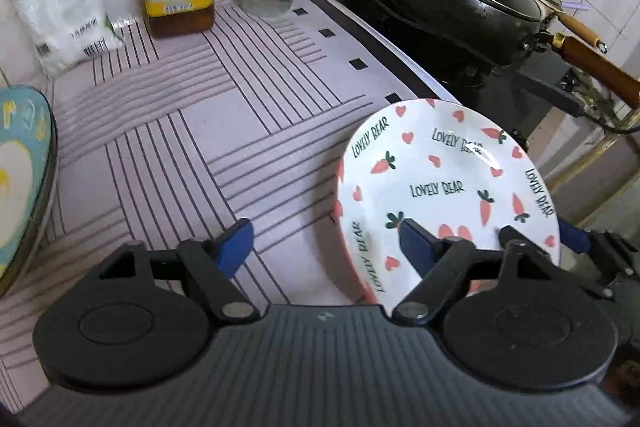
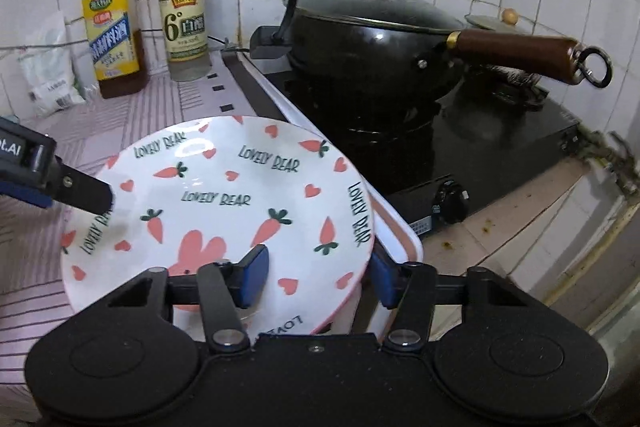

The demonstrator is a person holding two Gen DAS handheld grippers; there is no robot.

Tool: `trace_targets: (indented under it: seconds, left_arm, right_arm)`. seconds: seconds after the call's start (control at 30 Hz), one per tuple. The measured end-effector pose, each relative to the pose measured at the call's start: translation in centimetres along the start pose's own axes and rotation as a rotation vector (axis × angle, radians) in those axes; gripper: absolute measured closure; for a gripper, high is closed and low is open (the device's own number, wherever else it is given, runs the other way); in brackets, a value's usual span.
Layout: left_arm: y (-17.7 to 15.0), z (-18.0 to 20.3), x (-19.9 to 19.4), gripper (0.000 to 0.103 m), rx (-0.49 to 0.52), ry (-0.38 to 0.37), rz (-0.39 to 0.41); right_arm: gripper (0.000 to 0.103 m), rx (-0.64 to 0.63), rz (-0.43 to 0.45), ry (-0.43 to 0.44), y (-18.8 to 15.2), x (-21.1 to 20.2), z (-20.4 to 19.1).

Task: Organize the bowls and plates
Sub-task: 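Lift the pink plate with both grippers and carry it toward the blue plate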

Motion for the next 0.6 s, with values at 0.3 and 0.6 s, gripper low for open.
trace_targets:
  seconds: [0.3, 0.6]
  left_arm:
    - [-1.1, -0.3, 1.5, 0.064, -0.063, -0.070, -0.083]
    - [-1.0, -0.2, 2.2, 0.087, -0.138, -0.124, -0.084]
  right_arm:
    - [0.060, 0.051, -0.014, 0.008, 0.0, 0.1, 0.9]
    - [0.075, 0.171, 0.014, 0.018, -0.2, 0.5, 2.0]
Point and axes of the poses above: each gripper's, at about its wrist camera, not at the fingertips, and x roughly the way its jaws point, z to its right, y to its top, the point moved 3 cm from there along x, roughly the way its jaws point, and after that the axes turned 5 degrees about z, right-handed, at the moved point
